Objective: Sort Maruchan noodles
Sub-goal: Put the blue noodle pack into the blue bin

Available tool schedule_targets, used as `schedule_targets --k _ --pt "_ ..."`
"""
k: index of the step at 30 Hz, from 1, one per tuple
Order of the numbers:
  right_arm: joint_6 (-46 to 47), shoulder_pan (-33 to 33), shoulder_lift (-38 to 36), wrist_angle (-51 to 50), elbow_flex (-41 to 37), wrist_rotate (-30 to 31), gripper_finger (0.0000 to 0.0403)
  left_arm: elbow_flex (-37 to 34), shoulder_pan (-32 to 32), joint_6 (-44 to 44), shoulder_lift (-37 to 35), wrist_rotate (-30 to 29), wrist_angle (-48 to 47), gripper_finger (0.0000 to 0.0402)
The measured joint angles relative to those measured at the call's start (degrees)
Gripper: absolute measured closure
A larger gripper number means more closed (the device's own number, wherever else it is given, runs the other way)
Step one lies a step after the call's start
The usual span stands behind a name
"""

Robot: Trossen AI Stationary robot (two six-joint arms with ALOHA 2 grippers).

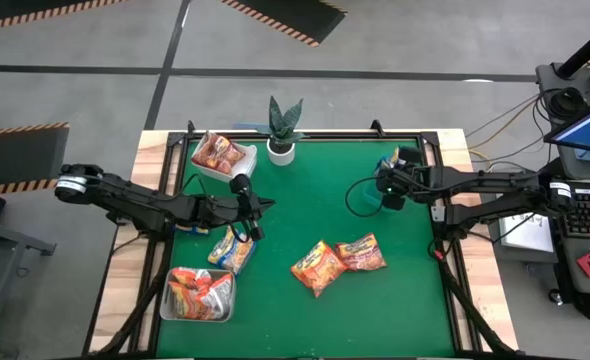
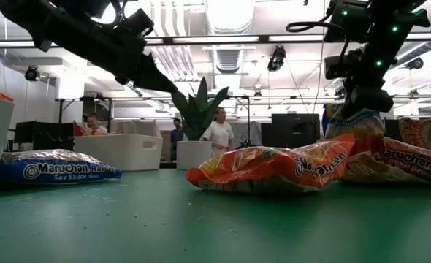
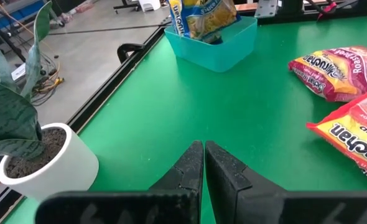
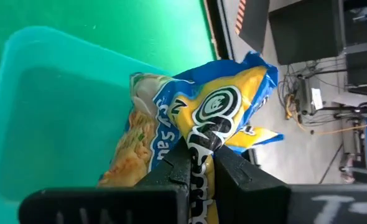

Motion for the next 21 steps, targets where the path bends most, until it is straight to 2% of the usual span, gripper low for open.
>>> schedule_targets --k 14,21 --pt "0.06 0.00 0.65 0.89 -0.59 -0.70 0.0381 0.00 0.00 -0.40 0.00 0.02 0.03 0.0402" --pt "-1.46 0.00 3.99 8.27 -3.65 -0.41 0.0381 0.00 0.00 -0.99 0.00 0.04 0.03 0.0402"
